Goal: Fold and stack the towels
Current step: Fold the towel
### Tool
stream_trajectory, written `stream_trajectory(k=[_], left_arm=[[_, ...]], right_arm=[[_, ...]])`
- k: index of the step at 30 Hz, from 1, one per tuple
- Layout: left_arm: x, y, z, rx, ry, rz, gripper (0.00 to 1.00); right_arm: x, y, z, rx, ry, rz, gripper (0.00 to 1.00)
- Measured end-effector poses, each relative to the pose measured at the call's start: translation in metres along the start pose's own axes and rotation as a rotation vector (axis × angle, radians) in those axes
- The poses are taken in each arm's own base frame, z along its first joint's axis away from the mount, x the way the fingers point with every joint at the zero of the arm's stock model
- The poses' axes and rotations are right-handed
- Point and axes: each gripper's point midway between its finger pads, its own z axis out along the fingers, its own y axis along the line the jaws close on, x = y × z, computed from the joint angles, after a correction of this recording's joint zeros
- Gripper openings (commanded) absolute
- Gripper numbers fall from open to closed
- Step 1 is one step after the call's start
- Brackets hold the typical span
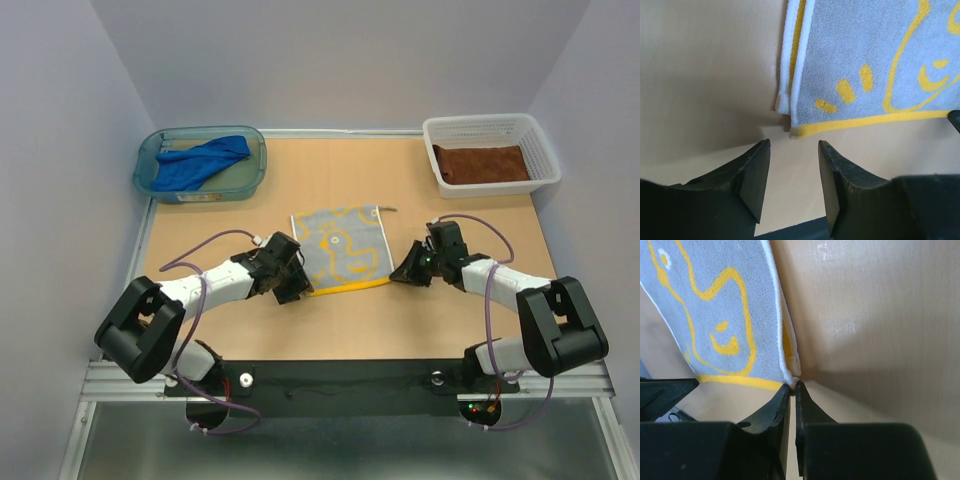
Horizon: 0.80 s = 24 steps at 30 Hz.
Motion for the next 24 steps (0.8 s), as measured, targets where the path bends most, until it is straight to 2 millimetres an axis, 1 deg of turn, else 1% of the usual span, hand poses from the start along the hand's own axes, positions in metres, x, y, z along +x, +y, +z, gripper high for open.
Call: stream_trajectory(k=[4,6,12,16,18,21,24], left_arm=[[0.003,0.001,0.007,-0.01,0.01,-0.003,0.53],[0.003,-0.002,0.008,0.001,0.008,-0.008,0.5],[0.001,-0.006,0.012,0.013,0.005,-0.015,0.49],[0.001,-0.009,0.014,0.023,0.004,-0.019,0.43],[0.001,-0.009,0.015,0.025,0.004,-0.019,0.41],[0.001,-0.01,0.016,0.027,0.006,-0.022,0.34],[0.001,-0.009,0.018,0.024,0.006,-0.024,0.29]], right_arm=[[-0.001,0.002,-0.001,-0.006,-0.006,0.003,0.01],[-0.002,0.002,0.0,-0.007,-0.007,0.004,0.01],[-0.002,0.003,0.0,-0.009,-0.009,0.007,0.01],[-0.003,0.003,0.0,-0.01,-0.011,0.01,0.01],[-0.003,0.003,0.0,-0.011,-0.011,0.01,0.01],[-0.003,0.003,0.0,-0.011,-0.011,0.013,0.01],[-0.003,0.004,0.0,-0.011,-0.011,0.013,0.01]])
